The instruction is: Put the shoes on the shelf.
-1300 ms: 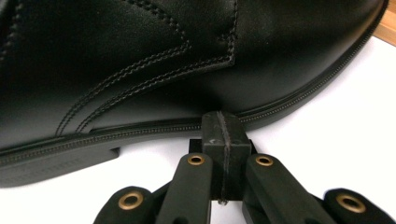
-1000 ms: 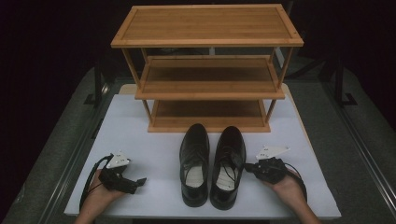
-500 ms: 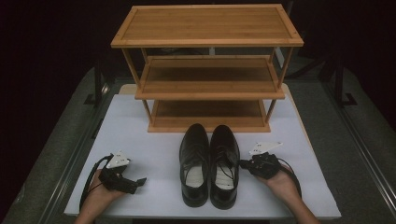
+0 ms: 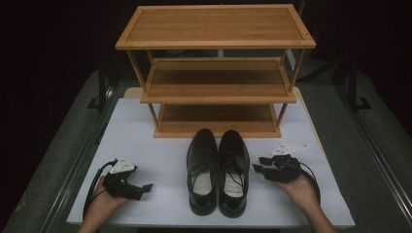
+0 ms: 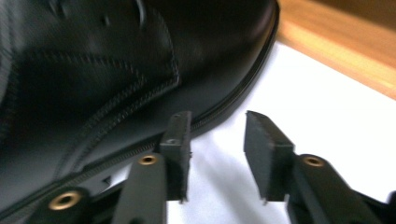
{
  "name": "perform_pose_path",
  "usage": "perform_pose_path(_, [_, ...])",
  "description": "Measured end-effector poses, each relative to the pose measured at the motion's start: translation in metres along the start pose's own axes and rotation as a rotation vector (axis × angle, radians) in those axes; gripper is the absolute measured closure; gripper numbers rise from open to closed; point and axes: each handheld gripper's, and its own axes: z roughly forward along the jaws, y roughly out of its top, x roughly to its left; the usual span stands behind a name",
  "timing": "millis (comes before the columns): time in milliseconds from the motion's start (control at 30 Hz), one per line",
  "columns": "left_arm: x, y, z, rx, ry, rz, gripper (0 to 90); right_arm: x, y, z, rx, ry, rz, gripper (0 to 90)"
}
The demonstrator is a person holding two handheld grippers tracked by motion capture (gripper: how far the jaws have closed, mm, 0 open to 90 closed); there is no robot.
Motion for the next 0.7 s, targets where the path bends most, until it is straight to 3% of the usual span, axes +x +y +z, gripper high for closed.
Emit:
perform_pose_path(233, [-0.016, 0.027, -0.012, -0.084, -0.048, -0.011, 17.2, 0.004, 0.005, -0.016, -0.053, 0.013, 0.004, 53.0])
perform_pose_path(333, [-0.025, 0.04, -0.016, -0.118, -0.069, -0.007, 22.5, 0.008, 0.008, -0.021, -0.064, 0.008, -0.02, 53.4])
perform_pose_path(700, [-0.055, 0.091, -0.02, -0.208, -0.15, 0.06, 37.0, 0.029, 0.025, -0.027, -0.108, 0.071, -0.046, 53.1])
